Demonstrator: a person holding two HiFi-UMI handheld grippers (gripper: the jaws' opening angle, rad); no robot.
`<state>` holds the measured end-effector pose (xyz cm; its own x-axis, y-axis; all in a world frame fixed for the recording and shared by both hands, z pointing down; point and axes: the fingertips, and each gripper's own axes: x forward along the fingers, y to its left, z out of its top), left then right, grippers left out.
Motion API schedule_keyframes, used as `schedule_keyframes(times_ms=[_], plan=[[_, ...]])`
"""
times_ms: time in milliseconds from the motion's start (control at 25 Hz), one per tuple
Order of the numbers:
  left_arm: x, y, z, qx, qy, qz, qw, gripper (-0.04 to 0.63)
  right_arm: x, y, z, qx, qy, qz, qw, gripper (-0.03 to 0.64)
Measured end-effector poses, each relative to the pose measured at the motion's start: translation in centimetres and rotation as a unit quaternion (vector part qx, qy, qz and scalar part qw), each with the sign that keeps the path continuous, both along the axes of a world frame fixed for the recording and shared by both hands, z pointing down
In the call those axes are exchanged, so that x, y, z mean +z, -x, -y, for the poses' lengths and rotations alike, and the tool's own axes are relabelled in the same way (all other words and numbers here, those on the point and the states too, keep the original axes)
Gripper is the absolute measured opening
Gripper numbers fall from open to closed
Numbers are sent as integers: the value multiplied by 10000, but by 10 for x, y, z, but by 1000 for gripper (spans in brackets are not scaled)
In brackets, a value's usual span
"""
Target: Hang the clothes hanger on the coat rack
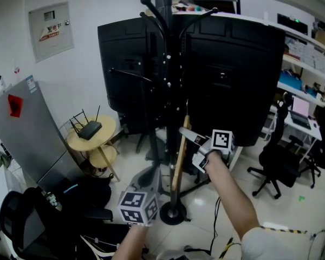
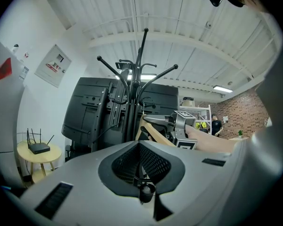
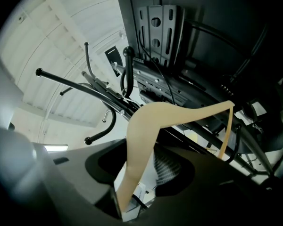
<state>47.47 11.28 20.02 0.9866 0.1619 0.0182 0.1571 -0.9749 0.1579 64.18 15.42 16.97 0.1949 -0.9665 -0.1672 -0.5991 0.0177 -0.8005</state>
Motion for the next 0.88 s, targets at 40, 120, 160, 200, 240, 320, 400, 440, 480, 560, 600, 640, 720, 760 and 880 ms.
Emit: schedule_keyframes(times_ms=[40,120,160,200,240,320,400,440,480,560,600,640,720,760,880], plan=[[1,1,0,-6,7,5,10000,-11,1,0,0,-3,0,4,10000,195],[2,2,0,-16,14,18,10000,-11,4,1,0,12,35,-3,10000,195],[3,2,0,-22,15,25,10000,-11,6,0,0,23,55,-11,10000,195],[2,2,0,-29,16,30,10000,-11,7,0,0,33,67,-12,10000,195],[2,2,1,-37,18,34,10000,-11,8,-1,0,43,71,-13,10000,196],[3,3,1,-51,26,44,10000,-11,11,-3,-1,79,85,-31,9999,196],[5,4,-1,-54,43,60,10000,-11,12,-3,-2,101,95,-39,9999,196],[6,4,-1,-52,49,72,9999,-11,13,-3,-2,99,85,-35,9999,196],[7,4,-2,-49,53,86,9999,-11,13,-4,-3,105,70,-28,9999,198],[8,3,-3,-40,49,102,9999,-11,13,-5,-3,164,61,-42,9998,201],[9,3,-3,-36,44,101,9999,-11,13,-6,-4,204,66,-64,9998,203],[9,3,-4,-33,45,99,9999,-11,13,-7,-4,249,84,-90,9996,204],[10,4,-4,-24,62,101,9999,-11,14,-10,-7,359,170,-154,9991,207],[11,5,-4,-18,70,108,9999,-11,15,-11,-8,410,225,-192,9987,210],[12,7,-4,3,76,126,9999,-11,16,-11,-10,533,357,-280,9975,231]])
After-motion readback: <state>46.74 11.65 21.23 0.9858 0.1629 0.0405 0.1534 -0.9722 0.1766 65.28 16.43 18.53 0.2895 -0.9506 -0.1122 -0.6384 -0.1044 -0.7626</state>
